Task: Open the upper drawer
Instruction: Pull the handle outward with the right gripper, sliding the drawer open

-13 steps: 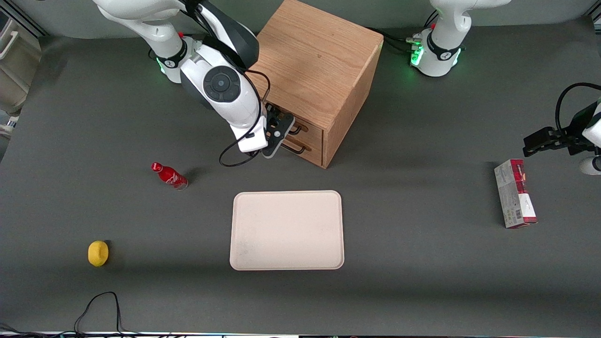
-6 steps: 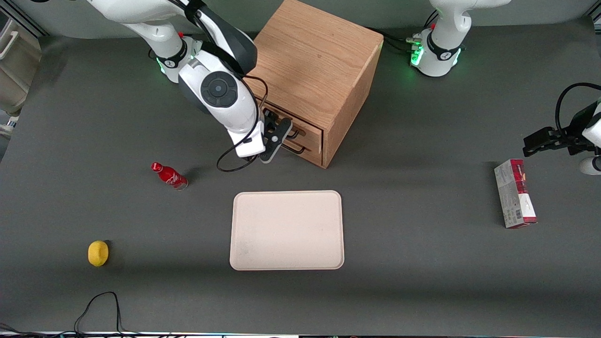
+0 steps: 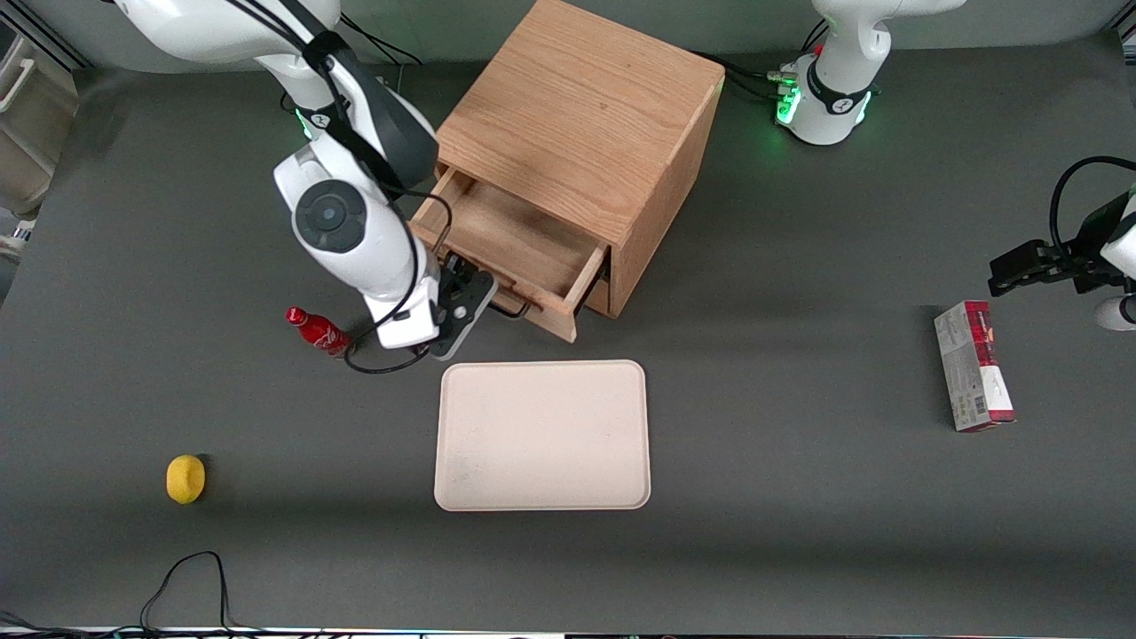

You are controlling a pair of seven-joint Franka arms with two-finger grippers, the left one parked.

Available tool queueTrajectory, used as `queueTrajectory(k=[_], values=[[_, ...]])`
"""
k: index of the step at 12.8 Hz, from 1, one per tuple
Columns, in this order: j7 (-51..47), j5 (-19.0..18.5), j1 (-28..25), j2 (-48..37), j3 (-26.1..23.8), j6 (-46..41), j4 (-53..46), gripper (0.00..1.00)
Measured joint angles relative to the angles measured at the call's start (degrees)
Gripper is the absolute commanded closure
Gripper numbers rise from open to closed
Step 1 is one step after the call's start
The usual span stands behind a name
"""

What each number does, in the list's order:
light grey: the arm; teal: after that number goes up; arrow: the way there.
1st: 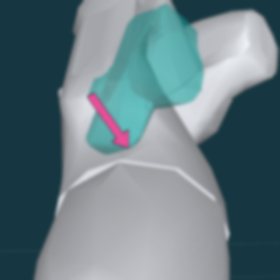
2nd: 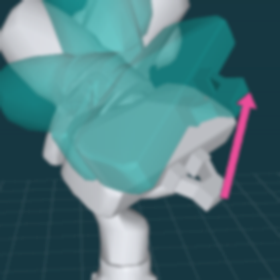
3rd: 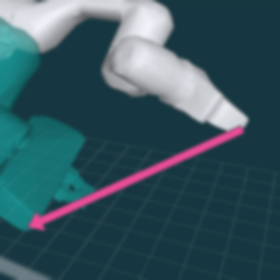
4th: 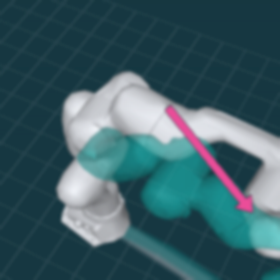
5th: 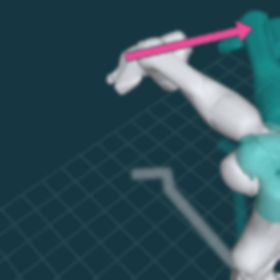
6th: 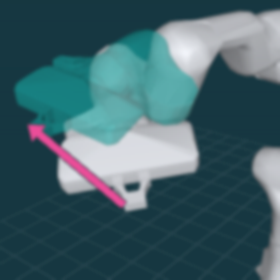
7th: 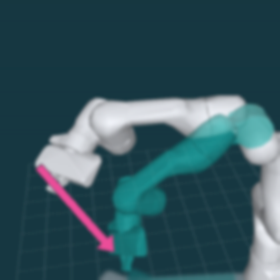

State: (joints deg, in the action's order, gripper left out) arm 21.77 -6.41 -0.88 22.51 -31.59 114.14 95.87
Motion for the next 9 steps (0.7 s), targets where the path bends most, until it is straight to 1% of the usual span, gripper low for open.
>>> queueTrajectory(k=[4, 9], values=[[1.56, -0.14, 0.06, 2.22, 3.33, -0.34, -4.26, 0.00], [2.50, -3.01, 0.11, 2.82, 7.99, -0.59, -8.14, 0.00]])
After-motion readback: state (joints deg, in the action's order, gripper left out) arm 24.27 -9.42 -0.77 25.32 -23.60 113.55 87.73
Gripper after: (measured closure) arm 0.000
